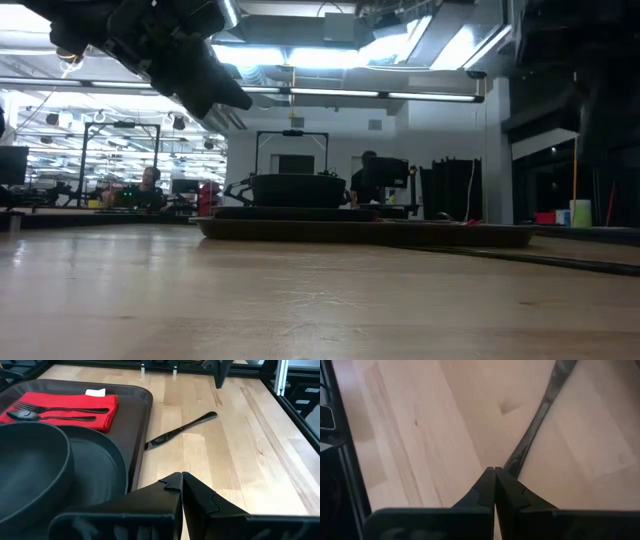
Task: Set up tray
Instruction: Put the black knife on the red napkin to the right of the black fork
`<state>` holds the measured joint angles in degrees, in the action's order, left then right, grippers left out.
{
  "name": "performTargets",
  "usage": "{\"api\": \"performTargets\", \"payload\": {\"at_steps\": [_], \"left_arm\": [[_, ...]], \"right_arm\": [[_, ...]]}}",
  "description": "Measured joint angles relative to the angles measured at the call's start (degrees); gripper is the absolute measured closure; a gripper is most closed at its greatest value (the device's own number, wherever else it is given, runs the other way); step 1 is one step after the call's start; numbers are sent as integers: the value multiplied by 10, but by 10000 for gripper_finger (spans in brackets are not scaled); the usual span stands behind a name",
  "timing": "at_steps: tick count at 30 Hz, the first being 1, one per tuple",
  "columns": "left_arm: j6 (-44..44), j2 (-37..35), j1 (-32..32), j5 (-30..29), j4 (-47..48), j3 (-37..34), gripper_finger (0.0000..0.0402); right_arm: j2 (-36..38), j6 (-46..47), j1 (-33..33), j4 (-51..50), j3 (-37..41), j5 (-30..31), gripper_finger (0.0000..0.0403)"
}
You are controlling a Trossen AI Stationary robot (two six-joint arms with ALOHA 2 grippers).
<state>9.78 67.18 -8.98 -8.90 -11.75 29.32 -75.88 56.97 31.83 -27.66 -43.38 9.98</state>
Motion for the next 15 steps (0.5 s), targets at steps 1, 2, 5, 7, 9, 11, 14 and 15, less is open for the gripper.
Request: {"api": "performTargets", "payload": {"at_steps": [1, 2, 5, 7, 9, 11, 14, 15], "left_arm": [[0, 0, 0, 0, 0, 0, 398], [0, 0, 0, 0, 0, 0, 398], [0, 0, 0, 0, -2, 0, 398], [0, 0, 0, -4, -2, 0, 398], [0, 0, 0, -6, -3, 0, 398], [1, 0, 0, -6, -5, 0, 398], [0, 0, 0, -7, -5, 0, 398], [0, 0, 0, -9, -5, 0, 398]], "right_arm": [[-6, 5, 3, 1, 0, -1, 399], [-13, 13, 7, -2, 0, -2, 399], [-35, 15, 16, -2, 0, -11, 399], [-49, 15, 21, -2, 0, -17, 399], [-59, 15, 25, 1, 0, -22, 399], [-68, 20, 29, 8, 0, -22, 399], [-79, 36, 37, 12, 0, -25, 398], [-84, 41, 39, 11, 0, -25, 398]]}}
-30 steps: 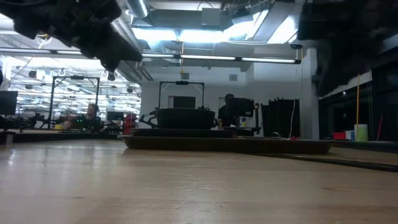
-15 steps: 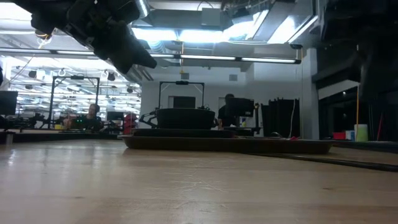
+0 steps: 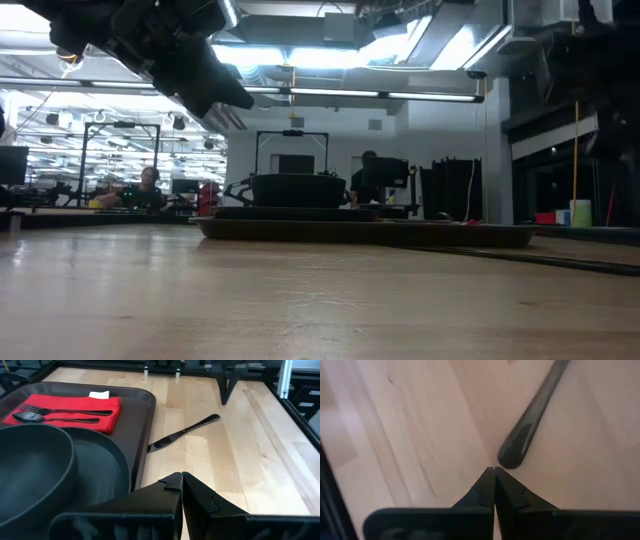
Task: Set up tray
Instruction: Put the black knife on the red napkin to the right of the black fork
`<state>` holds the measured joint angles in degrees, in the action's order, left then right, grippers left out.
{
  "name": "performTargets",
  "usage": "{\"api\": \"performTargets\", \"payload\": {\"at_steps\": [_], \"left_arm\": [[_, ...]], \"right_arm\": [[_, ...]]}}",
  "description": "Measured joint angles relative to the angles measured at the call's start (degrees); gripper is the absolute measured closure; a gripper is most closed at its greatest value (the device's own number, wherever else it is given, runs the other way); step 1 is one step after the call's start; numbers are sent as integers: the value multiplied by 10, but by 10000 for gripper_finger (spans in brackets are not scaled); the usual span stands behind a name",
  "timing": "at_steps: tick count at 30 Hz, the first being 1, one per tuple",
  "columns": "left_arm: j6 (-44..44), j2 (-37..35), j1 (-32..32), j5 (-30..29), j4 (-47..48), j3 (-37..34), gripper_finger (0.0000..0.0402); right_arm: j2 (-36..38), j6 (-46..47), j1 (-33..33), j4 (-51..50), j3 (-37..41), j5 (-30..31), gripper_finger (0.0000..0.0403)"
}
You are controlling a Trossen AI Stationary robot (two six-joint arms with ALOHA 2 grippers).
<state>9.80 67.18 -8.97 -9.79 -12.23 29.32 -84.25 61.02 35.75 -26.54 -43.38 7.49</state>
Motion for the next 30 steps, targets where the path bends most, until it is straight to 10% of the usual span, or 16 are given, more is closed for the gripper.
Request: {"api": "performTargets", "payload": {"at_steps": [30], "left_arm": [[-1, 0, 1, -58, 1, 0, 398]], "right_arm": [[-69, -104, -30, 66, 0, 130, 397]]}}
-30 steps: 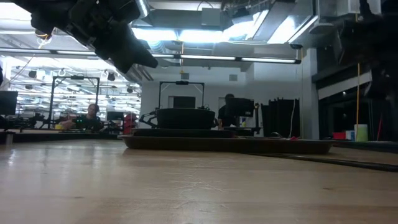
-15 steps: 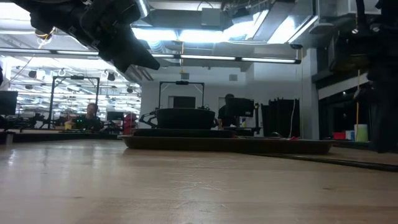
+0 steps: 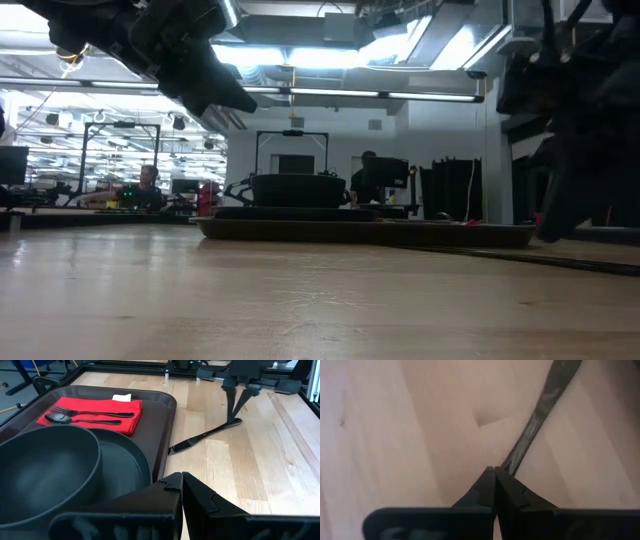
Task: Set up tray
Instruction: Put the black knife on the red napkin to the right of the black fork
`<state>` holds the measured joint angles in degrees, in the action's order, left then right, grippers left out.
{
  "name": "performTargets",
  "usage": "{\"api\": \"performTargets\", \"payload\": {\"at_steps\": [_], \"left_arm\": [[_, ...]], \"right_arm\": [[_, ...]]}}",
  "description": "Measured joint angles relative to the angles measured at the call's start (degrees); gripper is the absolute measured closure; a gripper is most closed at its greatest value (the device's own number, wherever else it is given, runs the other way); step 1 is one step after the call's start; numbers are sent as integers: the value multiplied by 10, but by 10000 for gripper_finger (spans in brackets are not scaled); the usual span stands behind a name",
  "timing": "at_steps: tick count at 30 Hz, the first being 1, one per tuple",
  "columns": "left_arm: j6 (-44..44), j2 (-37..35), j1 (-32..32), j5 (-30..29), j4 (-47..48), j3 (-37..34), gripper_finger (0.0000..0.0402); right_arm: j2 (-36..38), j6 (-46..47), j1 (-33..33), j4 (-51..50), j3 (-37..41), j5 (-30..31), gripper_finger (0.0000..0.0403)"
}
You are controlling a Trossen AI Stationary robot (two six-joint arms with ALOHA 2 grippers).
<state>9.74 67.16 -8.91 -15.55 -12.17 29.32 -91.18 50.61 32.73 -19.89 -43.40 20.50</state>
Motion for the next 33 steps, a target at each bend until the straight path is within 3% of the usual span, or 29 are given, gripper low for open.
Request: {"api": "performTargets", "payload": {"at_steps": [18, 33], "left_arm": [[-33, 0, 0, 1, 1, 0, 398], [-35, 0, 0, 1, 1, 0, 398]], "right_arm": [[-24, -20, -15, 1, -1, -29, 397], [-26, -175, -15, 73, 1, -107, 397]]}}
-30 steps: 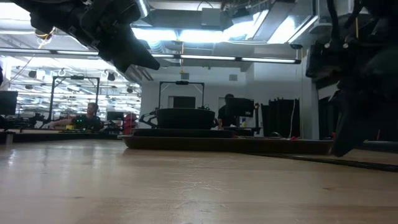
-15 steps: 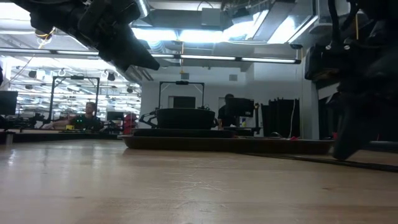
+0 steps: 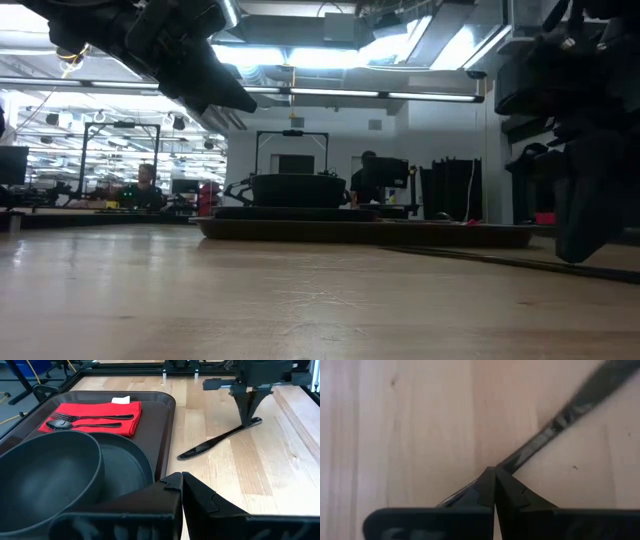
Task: Set up tray
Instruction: Put the black knife on the red napkin to the right of the black fork
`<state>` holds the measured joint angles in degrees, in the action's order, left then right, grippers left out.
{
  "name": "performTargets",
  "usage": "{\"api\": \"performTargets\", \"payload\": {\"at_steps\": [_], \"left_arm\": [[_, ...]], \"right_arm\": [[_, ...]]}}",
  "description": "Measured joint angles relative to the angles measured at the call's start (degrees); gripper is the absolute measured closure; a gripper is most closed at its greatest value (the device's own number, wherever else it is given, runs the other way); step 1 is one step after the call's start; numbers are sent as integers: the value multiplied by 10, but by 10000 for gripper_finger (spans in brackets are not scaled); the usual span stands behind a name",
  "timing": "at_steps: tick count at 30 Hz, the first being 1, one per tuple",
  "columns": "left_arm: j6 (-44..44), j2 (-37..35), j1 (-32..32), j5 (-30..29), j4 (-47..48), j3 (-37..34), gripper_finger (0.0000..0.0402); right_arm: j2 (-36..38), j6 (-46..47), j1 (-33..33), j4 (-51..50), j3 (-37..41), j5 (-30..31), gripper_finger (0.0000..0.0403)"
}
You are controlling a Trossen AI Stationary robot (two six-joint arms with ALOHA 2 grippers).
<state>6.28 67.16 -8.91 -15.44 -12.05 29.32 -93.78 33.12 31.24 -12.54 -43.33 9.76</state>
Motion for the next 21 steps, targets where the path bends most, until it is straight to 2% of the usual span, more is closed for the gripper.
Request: {"api": "performTargets", "payload": {"at_steps": [7, 14, 21], "left_arm": [[0, 0, 0, 0, -2, 0, 398], [0, 0, 0, 0, -2, 0, 398], [0, 0, 0, 0, -2, 0, 398]], "right_arm": [[0, -17, 0, 9, 0, -30, 397], [0, 14, 0, 7, 0, -69, 397], [1, 26, 8, 0, 0, -72, 397]]}}
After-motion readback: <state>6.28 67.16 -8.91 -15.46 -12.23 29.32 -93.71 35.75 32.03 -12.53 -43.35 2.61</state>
